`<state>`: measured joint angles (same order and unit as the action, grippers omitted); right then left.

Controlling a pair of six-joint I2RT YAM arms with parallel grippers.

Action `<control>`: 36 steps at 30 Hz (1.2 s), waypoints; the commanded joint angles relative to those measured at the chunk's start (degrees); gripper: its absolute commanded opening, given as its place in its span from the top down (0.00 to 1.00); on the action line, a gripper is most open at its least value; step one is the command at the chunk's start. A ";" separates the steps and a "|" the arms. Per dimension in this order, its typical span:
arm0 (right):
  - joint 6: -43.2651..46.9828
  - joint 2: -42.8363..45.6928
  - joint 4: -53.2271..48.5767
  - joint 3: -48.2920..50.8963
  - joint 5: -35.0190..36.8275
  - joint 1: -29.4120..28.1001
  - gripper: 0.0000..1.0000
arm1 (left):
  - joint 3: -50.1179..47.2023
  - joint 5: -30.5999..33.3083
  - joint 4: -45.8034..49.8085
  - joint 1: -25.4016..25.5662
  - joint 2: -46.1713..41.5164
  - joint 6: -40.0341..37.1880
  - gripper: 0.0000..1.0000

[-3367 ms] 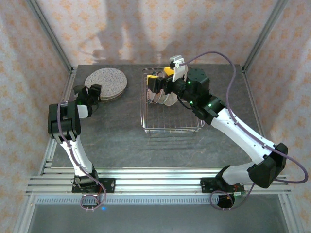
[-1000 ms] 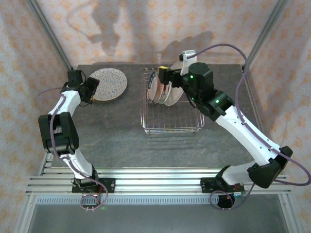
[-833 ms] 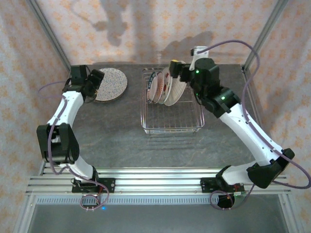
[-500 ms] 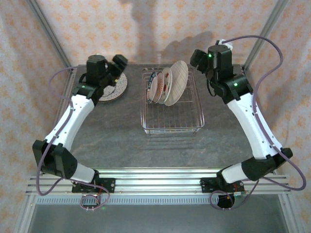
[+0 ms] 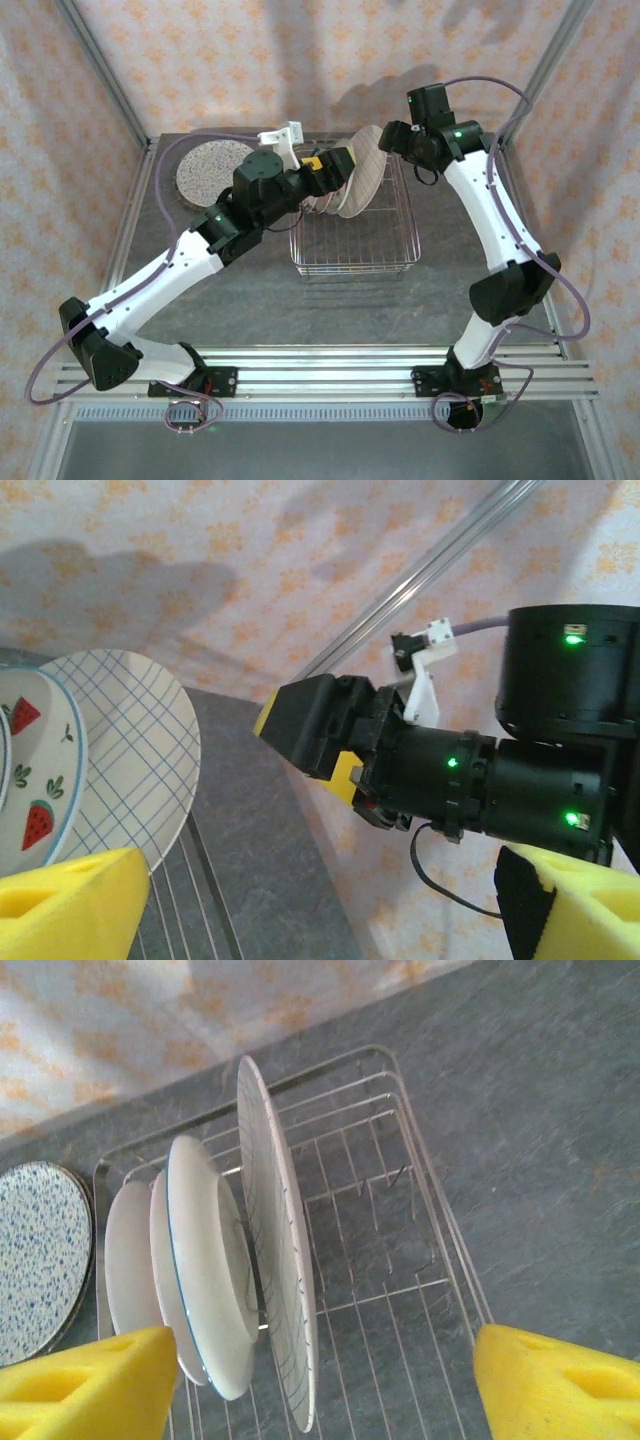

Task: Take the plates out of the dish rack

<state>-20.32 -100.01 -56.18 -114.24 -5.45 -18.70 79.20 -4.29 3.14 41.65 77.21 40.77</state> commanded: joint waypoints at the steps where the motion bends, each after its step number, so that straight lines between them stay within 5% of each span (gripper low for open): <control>1: 1.21 -2.90 -3.58 -3.85 -3.11 0.40 0.26 | -1.42 2.82 -3.14 0.10 -0.56 -3.13 0.10; 16: 1.92 -15.40 -4.48 -12.00 -7.06 0.57 0.50 | -4.22 3.34 -1.55 1.06 -4.43 -4.65 0.09; 36: 1.89 -19.60 -4.02 -13.68 -8.69 0.45 0.75 | -4.45 4.12 -3.11 1.15 -2.51 -3.60 0.07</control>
<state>-18.79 -118.83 -59.31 -125.75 -13.61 -18.52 74.39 -0.99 1.87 42.39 74.37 37.43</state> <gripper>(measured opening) 0.253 0.931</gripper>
